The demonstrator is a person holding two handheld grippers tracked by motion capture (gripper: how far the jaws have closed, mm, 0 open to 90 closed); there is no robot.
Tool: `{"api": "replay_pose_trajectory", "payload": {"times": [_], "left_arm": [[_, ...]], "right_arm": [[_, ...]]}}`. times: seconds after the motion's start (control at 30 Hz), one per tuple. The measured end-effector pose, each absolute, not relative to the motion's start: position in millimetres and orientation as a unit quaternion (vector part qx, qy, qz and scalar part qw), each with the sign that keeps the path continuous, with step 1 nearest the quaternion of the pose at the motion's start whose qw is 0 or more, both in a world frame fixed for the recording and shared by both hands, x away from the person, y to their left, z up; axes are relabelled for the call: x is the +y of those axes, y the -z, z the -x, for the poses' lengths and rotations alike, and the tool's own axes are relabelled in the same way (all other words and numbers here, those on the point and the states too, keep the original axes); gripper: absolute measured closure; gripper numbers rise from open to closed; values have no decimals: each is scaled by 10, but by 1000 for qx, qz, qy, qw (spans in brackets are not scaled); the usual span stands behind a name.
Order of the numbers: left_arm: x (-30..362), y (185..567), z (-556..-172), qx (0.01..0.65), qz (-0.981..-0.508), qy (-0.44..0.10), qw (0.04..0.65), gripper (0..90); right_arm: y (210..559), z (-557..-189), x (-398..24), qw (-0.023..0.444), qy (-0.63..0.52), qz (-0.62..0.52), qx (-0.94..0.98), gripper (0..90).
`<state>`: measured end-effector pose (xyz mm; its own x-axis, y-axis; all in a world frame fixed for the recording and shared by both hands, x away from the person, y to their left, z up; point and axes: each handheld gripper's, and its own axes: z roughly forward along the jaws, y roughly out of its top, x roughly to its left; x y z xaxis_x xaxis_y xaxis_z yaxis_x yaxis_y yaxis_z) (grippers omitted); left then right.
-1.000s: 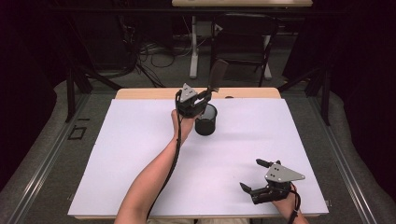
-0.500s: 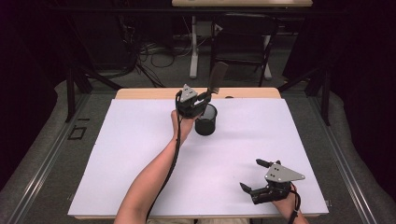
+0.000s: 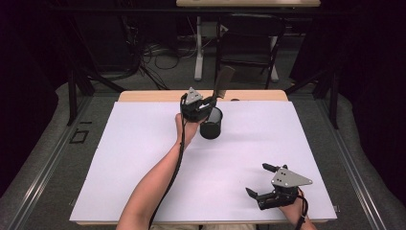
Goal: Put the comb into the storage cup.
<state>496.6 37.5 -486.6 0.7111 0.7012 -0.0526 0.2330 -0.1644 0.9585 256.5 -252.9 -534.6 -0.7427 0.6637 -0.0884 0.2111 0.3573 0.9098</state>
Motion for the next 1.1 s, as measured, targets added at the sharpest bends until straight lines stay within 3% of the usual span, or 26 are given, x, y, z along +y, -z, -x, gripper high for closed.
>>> {"api": "replay_pose_trajectory", "payload": {"times": [0.77, 1.0, 1.1], "left_arm": [[348, 4912, -4947, 305, -767, -207, 525, 713], [372, 4866, -4868, 296, -779, -195, 517, 452], [390, 4845, -4833, 289, -790, -184, 509, 394]], "right_arm": [[5353, -2569, -2523, 226, -494, -276, 793, 8], [5352, -2568, -2519, 225, -494, -276, 793, 8], [5350, -2566, -2516, 225, -493, -276, 794, 8]]}}
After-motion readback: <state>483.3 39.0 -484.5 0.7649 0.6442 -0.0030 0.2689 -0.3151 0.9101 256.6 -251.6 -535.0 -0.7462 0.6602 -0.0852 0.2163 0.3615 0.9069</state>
